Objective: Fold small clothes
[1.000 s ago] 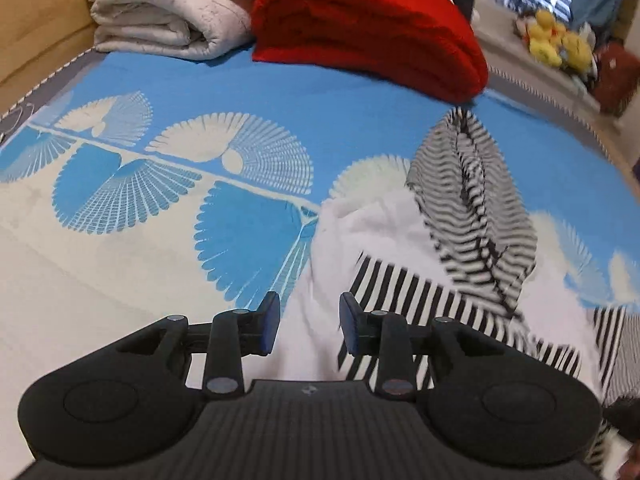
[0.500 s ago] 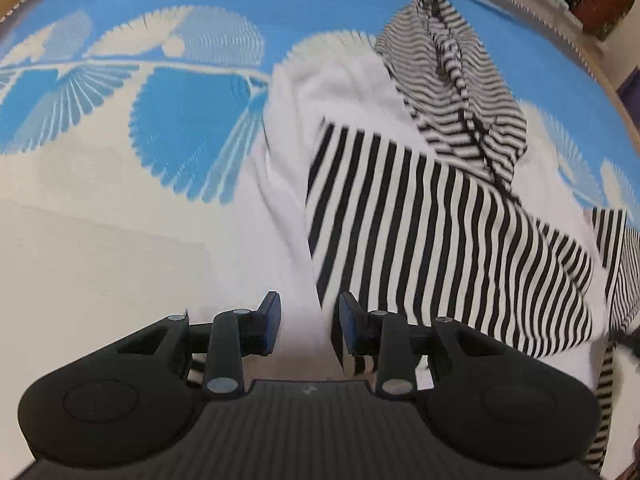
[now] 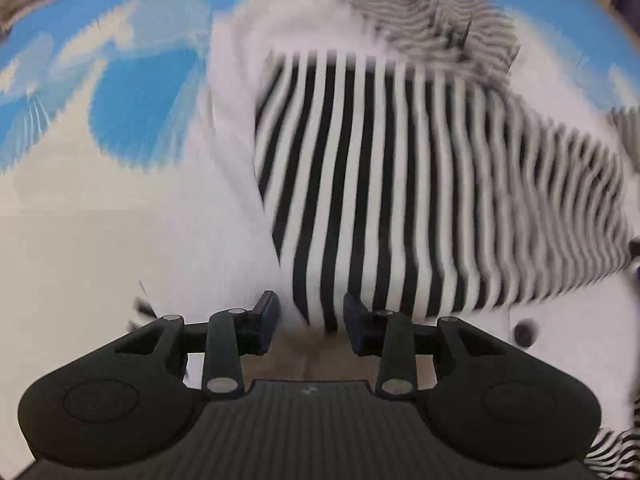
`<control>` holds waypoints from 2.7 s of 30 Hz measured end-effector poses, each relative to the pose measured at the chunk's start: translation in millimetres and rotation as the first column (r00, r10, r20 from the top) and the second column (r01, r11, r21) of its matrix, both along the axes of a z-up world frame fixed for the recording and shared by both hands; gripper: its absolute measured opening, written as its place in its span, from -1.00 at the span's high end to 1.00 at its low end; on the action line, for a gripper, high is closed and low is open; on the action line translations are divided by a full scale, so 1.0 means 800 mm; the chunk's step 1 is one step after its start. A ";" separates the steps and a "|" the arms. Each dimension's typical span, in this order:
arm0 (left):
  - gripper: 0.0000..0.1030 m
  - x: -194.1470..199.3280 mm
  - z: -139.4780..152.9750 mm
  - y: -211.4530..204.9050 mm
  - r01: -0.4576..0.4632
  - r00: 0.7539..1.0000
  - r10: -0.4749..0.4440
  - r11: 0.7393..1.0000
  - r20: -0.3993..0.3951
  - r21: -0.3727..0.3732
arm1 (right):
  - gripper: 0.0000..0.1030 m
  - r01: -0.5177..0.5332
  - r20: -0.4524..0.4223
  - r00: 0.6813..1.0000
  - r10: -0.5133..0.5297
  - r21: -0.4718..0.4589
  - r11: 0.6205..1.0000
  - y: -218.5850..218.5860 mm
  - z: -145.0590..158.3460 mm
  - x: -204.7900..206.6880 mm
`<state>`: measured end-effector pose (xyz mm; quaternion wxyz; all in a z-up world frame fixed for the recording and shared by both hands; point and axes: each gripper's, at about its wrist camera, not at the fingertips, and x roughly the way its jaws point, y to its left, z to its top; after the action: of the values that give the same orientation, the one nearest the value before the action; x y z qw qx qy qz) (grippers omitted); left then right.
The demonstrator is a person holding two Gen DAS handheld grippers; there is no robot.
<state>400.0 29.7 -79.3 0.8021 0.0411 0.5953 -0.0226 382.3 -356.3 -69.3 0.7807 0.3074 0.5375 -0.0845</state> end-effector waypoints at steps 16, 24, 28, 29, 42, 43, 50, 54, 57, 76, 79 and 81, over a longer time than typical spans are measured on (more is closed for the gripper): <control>0.11 0.005 0.101 -0.081 0.100 0.983 -0.076 0.985 0.170 -0.139 | -0.07 0.351 0.282 0.907 -0.312 -0.099 0.931 -0.193 0.038 -0.035; 0.11 0.015 0.090 -0.076 0.084 0.986 -0.063 0.988 0.155 -0.130 | 0.12 0.541 0.247 0.812 -0.529 0.021 0.841 -0.267 -0.038 -0.027; 0.11 0.018 0.092 -0.063 0.065 0.987 -0.044 0.990 0.156 -0.128 | 0.93 0.576 0.287 0.775 -0.563 0.044 0.816 -0.269 -0.051 -0.019; 0.11 0.019 0.093 -0.060 0.060 0.987 -0.039 0.990 0.157 -0.130 | 0.95 0.590 0.297 0.759 -0.580 0.065 0.805 -0.269 -0.053 -0.019; 0.11 0.030 0.136 0.017 -0.091 0.970 0.139 0.967 0.198 -0.237 | 0.96 0.533 0.634 0.719 -0.283 -0.242 0.811 -0.123 0.141 -0.016; 0.11 0.029 0.139 0.027 -0.108 0.967 0.158 0.965 0.199 -0.240 | 0.96 0.465 0.672 0.723 -0.164 -0.297 0.834 -0.082 0.156 -0.008; 0.12 0.037 0.153 0.100 -0.233 0.938 0.296 0.922 0.177 -0.310 | 0.92 -0.477 0.556 0.603 0.572 -0.323 0.817 0.200 0.151 0.025; 0.11 0.041 0.153 0.116 -0.263 0.931 0.329 0.905 0.159 -0.333 | 0.90 -0.655 0.264 0.666 0.698 -0.242 0.716 0.261 0.104 0.024; 0.11 0.041 0.149 0.114 -0.255 0.937 0.318 0.906 0.148 -0.337 | 0.81 -0.539 0.231 0.788 0.570 -0.189 0.821 0.229 0.115 0.029; 0.12 0.079 0.076 0.099 -0.381 0.906 0.424 0.827 0.013 -0.412 | 0.33 -0.531 0.188 0.844 0.503 0.159 0.832 0.222 0.007 0.054; 0.11 0.086 0.072 0.099 -0.390 0.902 0.431 0.820 0.006 -0.419 | 0.33 -0.695 0.270 0.718 0.642 0.228 0.681 0.244 0.021 0.041; 0.11 0.089 0.069 0.096 -0.380 0.908 0.419 0.822 -0.004 -0.425 | 0.33 -0.748 0.310 0.661 0.683 0.205 0.631 0.246 0.033 0.033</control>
<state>471.2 106.2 -24.4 0.8048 -0.2553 0.5354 0.0216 408.7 -159.5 -43.2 0.7398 0.1945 0.5389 0.3527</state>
